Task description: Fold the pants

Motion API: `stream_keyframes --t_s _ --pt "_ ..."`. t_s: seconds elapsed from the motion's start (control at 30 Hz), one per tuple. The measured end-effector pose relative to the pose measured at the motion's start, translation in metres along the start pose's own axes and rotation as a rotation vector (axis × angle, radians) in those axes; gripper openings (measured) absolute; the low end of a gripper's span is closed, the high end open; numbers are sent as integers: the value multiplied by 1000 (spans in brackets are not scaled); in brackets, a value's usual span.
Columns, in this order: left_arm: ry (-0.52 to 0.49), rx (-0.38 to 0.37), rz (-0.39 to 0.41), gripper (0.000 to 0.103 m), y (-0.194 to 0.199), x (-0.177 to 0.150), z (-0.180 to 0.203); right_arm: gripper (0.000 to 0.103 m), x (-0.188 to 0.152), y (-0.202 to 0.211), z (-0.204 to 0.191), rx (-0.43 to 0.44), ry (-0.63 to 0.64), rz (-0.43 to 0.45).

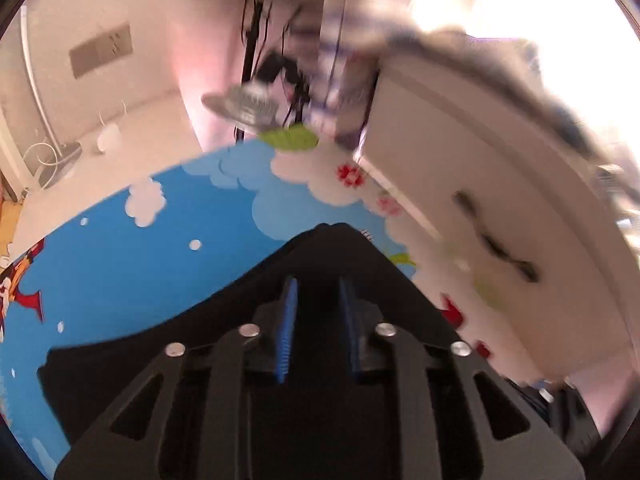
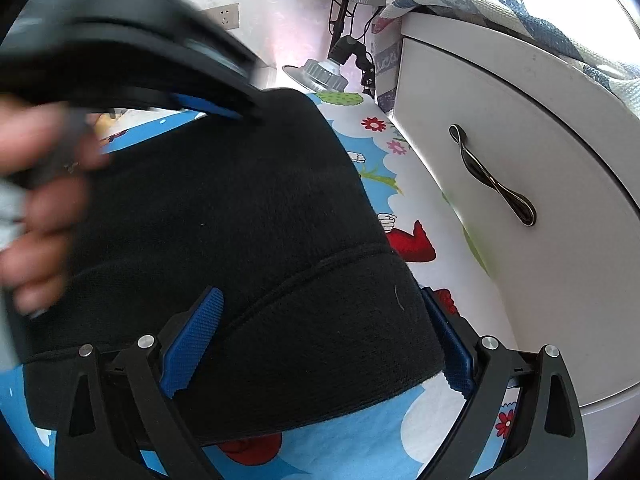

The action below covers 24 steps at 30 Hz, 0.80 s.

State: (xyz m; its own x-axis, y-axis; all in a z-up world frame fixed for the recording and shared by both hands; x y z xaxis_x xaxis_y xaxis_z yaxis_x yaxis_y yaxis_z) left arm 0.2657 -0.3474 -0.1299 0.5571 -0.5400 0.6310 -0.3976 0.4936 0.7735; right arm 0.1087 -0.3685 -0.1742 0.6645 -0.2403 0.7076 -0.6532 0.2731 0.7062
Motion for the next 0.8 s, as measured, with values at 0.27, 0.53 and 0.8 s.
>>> stream_keyframes --t_s 0.27,0.53,0.8 --pt "-8 49 -43 21 -19 -5 2 92 -1 -1 2 8 -11 12" --pt "188 47 169 44 84 -39 -18 92 0 -1 3 20 -14 7" --pt "203 178 123 46 126 -147 -7 91 1 4 -2 -4 5 16"
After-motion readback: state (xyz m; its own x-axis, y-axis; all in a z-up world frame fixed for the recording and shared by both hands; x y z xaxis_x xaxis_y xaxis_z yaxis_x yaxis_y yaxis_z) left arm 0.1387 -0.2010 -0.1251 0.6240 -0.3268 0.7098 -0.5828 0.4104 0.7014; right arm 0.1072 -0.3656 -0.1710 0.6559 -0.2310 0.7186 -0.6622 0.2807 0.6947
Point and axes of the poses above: each gripper's, at about its wrist camera, not at the fingertips, and y roughly against the way its jaws point, z to its right, x to its top, the point moved 3 cm from there along -y, roughly the way its jaws point, and after that the axes turned 4 degrees about z, right-handed, at the moved point
